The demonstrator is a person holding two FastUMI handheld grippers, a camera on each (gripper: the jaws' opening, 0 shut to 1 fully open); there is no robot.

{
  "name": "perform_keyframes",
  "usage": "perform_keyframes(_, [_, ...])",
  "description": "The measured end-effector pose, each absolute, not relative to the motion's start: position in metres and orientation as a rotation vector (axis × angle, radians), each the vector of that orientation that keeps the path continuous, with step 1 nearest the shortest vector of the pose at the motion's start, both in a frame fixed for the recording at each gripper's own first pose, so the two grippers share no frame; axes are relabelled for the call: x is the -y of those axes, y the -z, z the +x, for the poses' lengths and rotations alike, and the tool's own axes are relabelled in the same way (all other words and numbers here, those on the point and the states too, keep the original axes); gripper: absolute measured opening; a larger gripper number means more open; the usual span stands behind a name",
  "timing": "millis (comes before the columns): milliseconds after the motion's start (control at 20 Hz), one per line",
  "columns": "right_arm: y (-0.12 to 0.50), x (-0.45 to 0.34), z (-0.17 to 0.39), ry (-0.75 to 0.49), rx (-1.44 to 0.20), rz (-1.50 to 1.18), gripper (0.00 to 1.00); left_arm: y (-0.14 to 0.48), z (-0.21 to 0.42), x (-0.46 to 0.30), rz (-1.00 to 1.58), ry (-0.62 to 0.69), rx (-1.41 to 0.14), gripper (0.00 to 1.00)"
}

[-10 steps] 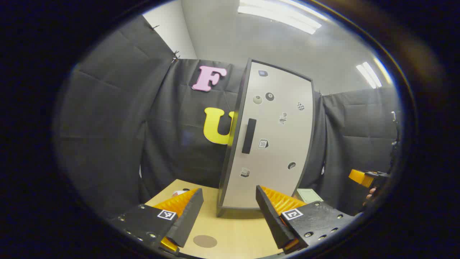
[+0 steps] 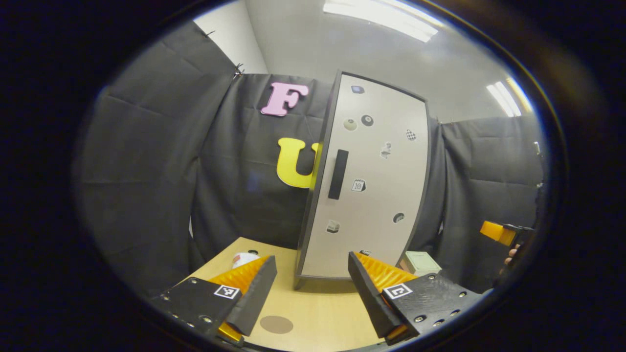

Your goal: Open the cabinet door with the right hand, grasp the bottle in the cabinet with the left hand and place it on the coaster, then close the cabinet door with the right hand.

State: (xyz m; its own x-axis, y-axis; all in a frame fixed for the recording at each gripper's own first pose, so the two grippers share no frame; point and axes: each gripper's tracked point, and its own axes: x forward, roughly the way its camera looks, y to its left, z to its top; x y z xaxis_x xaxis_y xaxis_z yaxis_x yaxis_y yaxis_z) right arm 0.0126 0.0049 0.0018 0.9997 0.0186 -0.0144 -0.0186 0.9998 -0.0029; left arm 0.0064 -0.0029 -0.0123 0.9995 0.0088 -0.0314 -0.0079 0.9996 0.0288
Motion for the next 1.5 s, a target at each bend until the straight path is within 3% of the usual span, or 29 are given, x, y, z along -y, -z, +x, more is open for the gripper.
perform_keyframes(650, [-0.002, -0.04, 0.021, -0.102, -0.023, 0.044, 0.98, 0.002, -0.022, -0.017, 0.107, -0.04, 0.001, 0.89])
perform_keyframes(1500, [-0.078, -0.183, 0.073, -0.433, 0.054, 0.02, 0.98, 0.036, -0.036, -0.068, 0.048, -0.154, -0.07, 0.89])
